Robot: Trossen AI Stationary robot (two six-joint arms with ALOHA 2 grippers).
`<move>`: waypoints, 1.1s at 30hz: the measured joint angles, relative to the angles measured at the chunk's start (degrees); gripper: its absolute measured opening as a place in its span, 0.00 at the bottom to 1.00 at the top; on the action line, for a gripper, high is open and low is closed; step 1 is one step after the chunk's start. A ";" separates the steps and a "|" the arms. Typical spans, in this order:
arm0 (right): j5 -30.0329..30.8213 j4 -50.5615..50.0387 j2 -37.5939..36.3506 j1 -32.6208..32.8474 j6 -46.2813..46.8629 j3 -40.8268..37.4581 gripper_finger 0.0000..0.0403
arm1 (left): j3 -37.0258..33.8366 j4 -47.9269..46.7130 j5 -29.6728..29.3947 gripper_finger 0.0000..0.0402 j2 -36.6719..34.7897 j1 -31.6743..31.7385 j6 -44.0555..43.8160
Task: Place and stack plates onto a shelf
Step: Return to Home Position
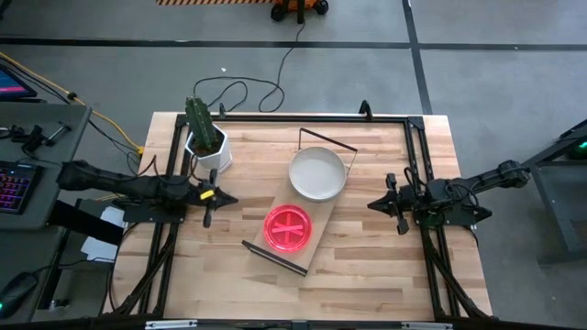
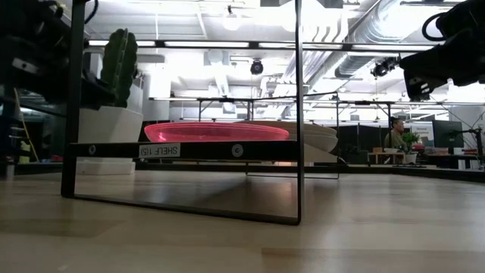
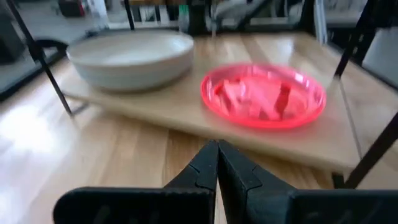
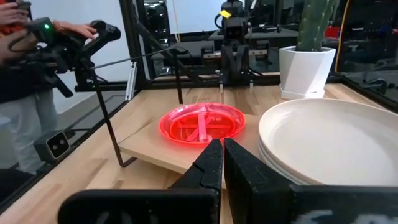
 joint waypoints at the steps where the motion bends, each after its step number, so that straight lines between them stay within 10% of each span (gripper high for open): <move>1: 0.00 -0.01 0.00 0.00 0.53 0.00 0.00 | 0.00 0.01 -0.02 0.00 -1.15 0.00 0.00; 33: 0.02 -0.11 -1.66 0.00 3.16 -0.04 0.00 | 0.02 0.09 -0.02 0.00 -17.68 0.02 0.02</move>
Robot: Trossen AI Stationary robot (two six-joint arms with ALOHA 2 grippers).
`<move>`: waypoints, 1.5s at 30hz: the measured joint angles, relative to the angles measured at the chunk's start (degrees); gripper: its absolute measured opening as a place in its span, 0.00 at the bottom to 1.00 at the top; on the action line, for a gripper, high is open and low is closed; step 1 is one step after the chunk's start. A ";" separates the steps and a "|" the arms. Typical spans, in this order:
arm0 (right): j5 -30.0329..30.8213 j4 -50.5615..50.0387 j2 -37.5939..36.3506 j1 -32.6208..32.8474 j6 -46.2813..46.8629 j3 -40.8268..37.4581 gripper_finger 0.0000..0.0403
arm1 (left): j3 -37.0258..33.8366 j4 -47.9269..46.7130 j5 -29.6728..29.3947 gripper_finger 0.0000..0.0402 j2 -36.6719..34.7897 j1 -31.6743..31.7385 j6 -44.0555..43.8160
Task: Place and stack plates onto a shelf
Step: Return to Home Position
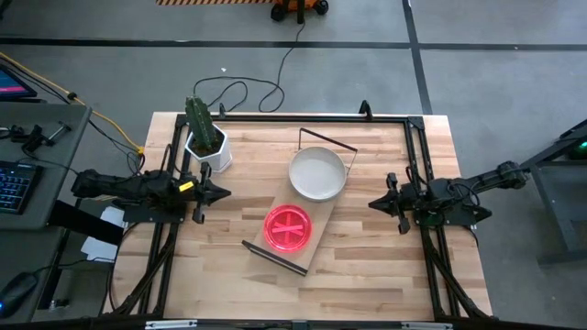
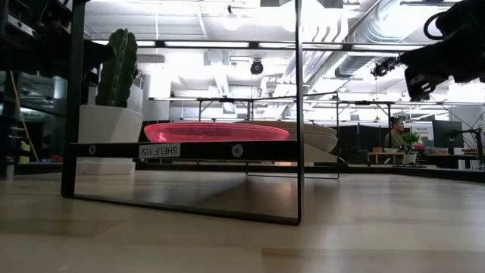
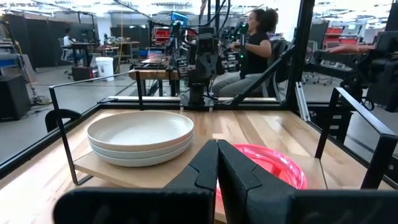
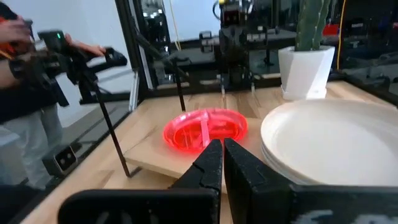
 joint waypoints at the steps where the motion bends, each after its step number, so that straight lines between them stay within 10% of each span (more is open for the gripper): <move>1: -0.02 0.00 -0.87 0.00 0.02 0.00 0.00 | -0.02 0.00 -0.01 0.00 -0.01 0.00 0.01; 45: 0.04 0.07 -4.28 0.00 0.00 -0.02 0.00 | -0.15 0.11 1.09 0.00 0.06 0.00 -0.02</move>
